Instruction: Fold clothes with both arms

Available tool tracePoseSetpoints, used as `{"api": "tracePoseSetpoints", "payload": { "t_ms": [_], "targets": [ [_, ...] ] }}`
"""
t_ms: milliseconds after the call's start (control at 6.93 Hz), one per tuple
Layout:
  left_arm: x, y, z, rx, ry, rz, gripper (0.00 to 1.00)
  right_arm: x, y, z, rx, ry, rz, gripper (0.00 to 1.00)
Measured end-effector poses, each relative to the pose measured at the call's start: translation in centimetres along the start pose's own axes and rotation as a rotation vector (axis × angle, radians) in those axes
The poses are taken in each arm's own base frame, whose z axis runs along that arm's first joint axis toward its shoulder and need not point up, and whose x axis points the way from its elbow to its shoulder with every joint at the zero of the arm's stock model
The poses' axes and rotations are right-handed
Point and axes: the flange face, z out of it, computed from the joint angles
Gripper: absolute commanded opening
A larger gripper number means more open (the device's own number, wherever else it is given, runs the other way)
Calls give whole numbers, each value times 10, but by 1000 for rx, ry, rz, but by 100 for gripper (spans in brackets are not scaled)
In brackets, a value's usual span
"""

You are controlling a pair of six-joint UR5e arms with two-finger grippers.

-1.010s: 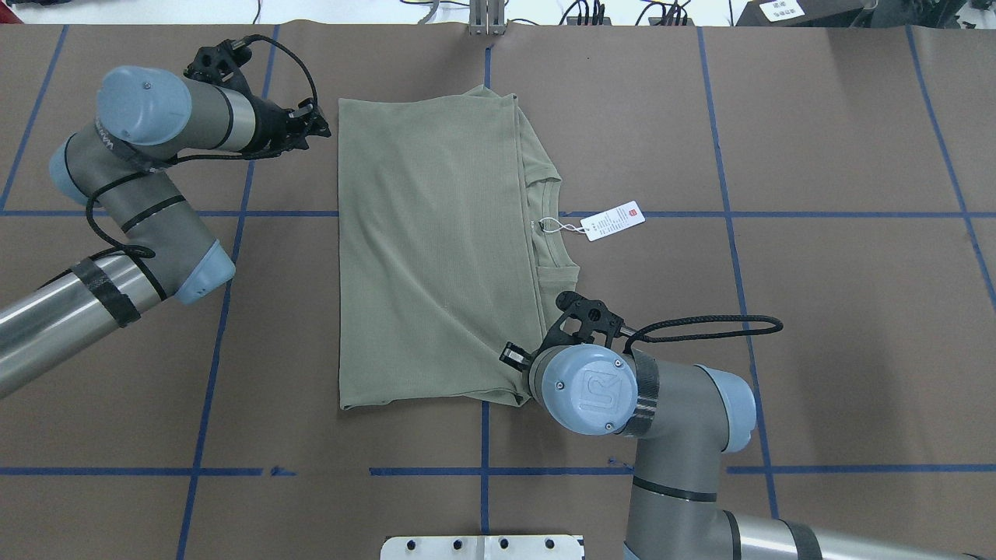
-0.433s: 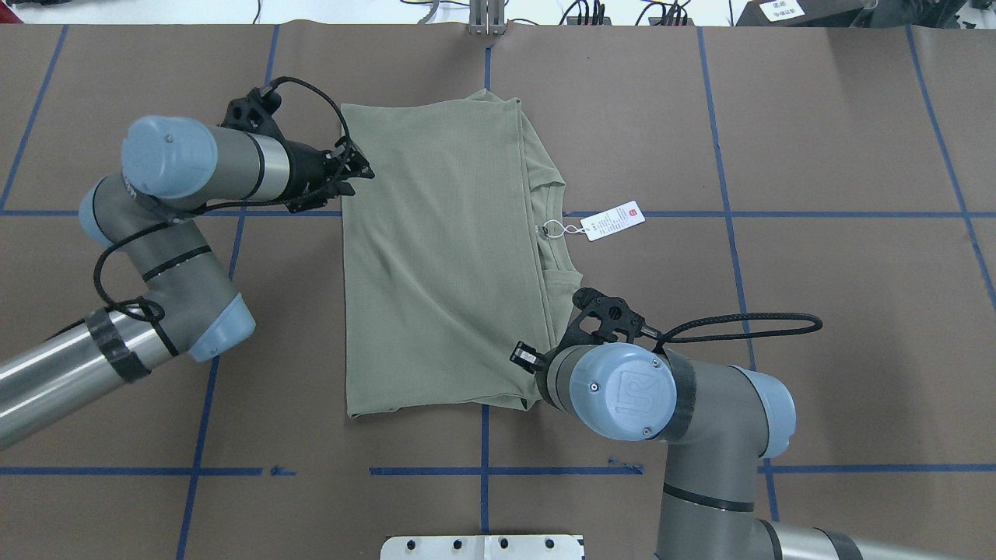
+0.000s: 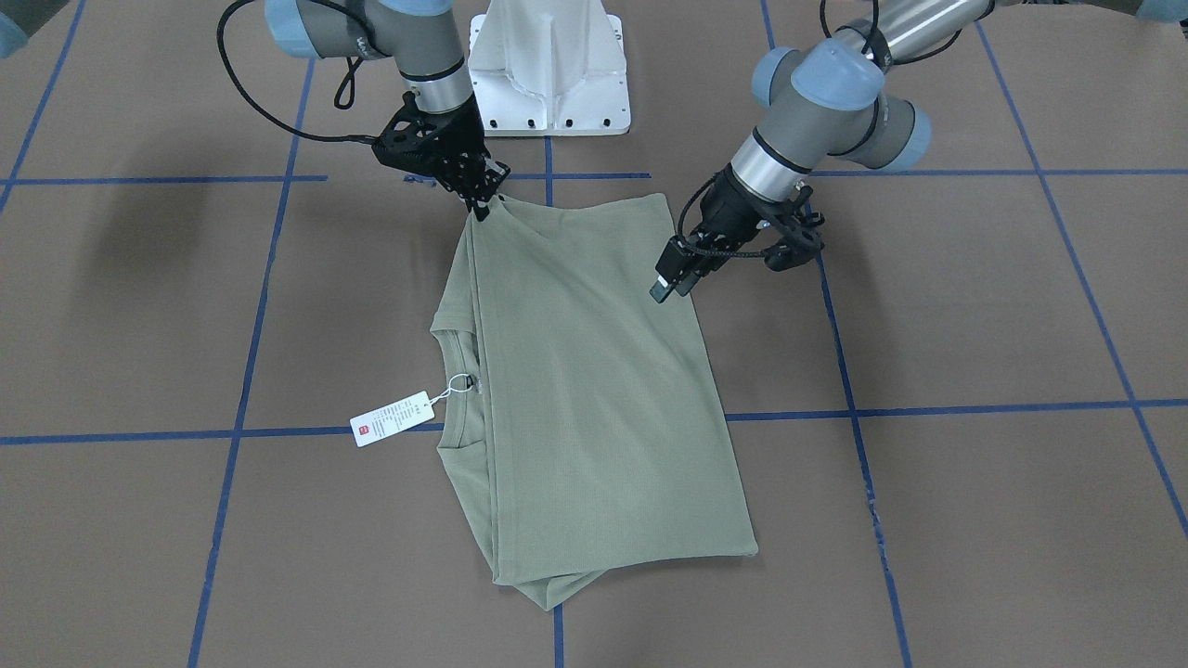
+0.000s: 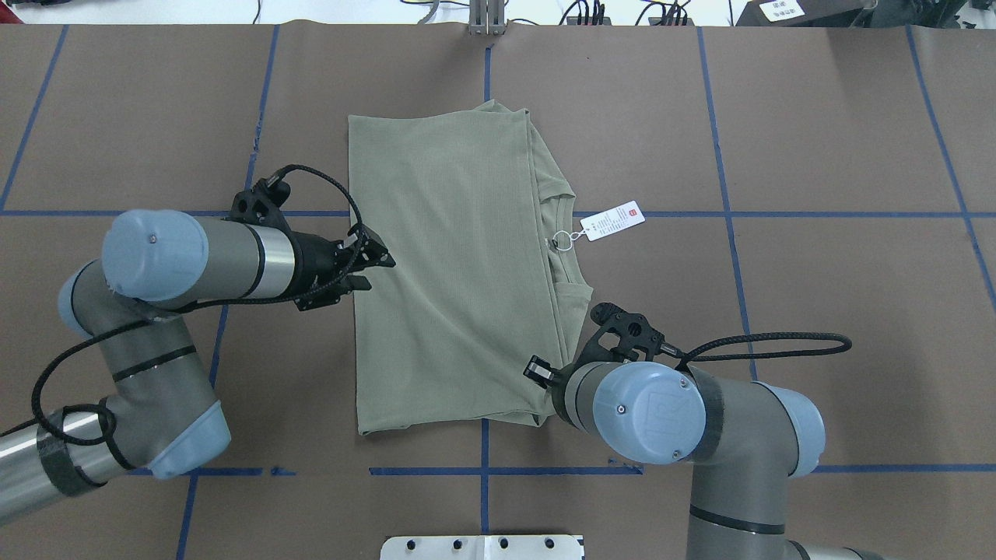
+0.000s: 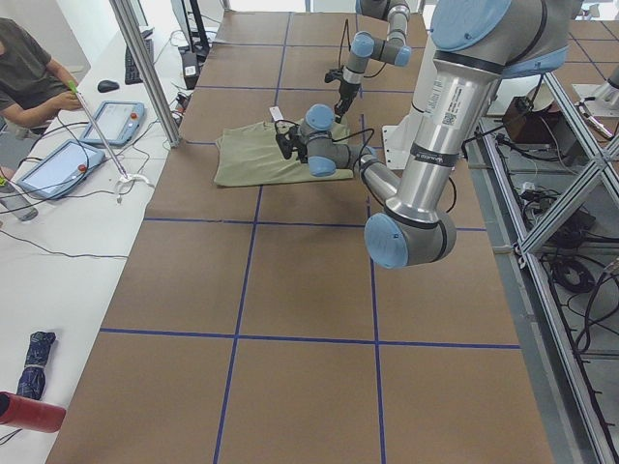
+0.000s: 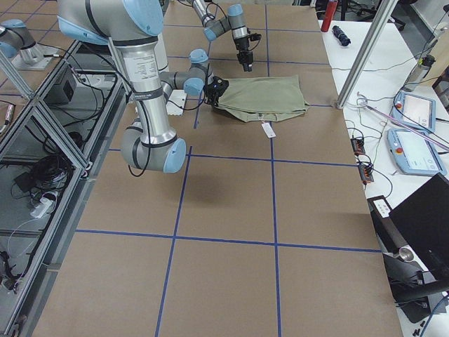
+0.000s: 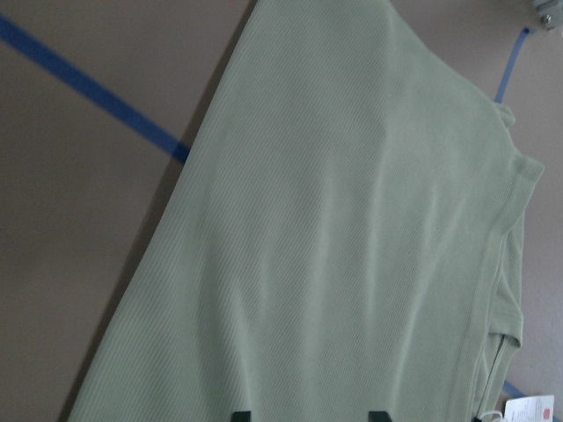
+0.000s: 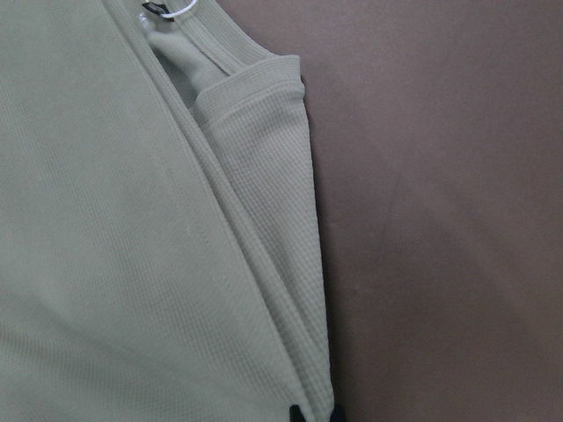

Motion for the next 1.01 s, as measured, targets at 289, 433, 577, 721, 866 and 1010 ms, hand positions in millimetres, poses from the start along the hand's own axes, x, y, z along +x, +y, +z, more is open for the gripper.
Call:
{"api": "tracePoseSetpoints", "payload": {
  "t_ms": [289,433,577,721,866,1010],
  "targets": [
    [-28,55,13,10,-96,-22,61,4,5,-1,-6,2,0,0],
    [-36,73,17,19,-167,-24,61,4,5,-2,-6,1,1,0],
    [-39,84,15,28,-223,-25,61,4,5,-2,-6,1,1,0],
    [-41,92,12,34,-267,-26,61,4,5,-2,-6,1,1,0],
    [-45,100,11,34,-302,-25,60,4,5,-2,-6,1,1,0],
    [-50,107,13,30,-324,-24,57,4,5,-2,-6,1,1,0]
  ]
}}
